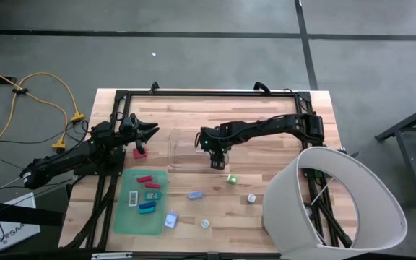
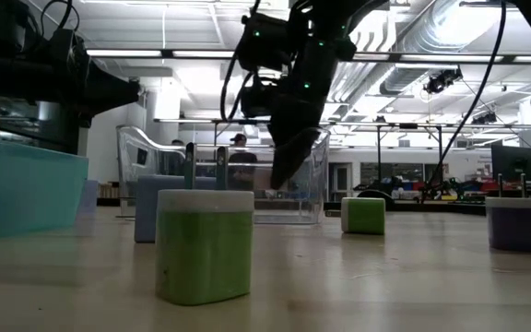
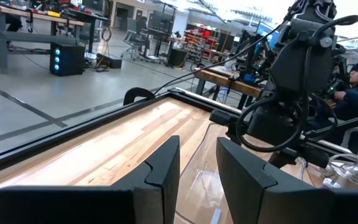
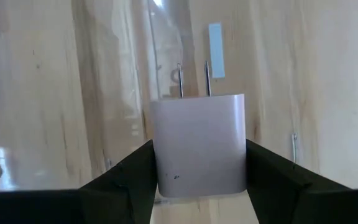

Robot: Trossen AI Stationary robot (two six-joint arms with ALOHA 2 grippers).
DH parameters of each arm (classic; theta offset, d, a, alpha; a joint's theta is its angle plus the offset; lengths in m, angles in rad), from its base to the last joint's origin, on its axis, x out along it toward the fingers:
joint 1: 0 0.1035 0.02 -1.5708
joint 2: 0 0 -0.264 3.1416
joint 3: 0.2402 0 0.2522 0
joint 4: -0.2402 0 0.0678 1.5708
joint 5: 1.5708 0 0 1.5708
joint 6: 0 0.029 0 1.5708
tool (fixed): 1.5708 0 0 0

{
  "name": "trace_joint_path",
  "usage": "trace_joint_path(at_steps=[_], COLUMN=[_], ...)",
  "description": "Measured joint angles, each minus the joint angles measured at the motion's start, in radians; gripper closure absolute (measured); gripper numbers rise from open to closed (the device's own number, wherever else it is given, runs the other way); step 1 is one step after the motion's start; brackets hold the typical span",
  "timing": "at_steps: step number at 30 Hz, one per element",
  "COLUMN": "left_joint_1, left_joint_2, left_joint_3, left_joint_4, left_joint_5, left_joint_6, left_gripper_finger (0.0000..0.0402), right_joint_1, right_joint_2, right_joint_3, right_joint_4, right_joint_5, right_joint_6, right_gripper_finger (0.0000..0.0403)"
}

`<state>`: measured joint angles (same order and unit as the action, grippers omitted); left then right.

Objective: Pick & Place Office items
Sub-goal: Put the pink charger adapter into transparent bin

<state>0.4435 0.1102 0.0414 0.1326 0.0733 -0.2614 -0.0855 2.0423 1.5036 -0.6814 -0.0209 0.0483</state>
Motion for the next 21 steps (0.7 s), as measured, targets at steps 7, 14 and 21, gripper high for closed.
trace_joint_path(at_steps=[7,14,21], left_joint_1=[0.0,0.0,0.0], left_joint_2=[0.001,0.001,0.001], left_joint_3=[0.0,0.0,0.0], left_joint_4=[0.004,0.004,0.003], left_joint_5=[0.0,0.0,0.0], left_joint_6=[0.0,0.0,0.0], left_gripper_finger=[0.0299,0.0299,0.0299], right_joint_1=[-0.001,-0.008,-0.021], right_joint_2=[0.004,-0.006,-0.006], right_joint_3=[-0.001,-0.004,0.038], right_joint_4=[0.01,0.085,0.085], right_joint_5=[-0.003,0.004,0.007], right_joint_6=[-0.001,0.014,0.057], right_gripper_finger=[0.0205,0.0205,0.0205])
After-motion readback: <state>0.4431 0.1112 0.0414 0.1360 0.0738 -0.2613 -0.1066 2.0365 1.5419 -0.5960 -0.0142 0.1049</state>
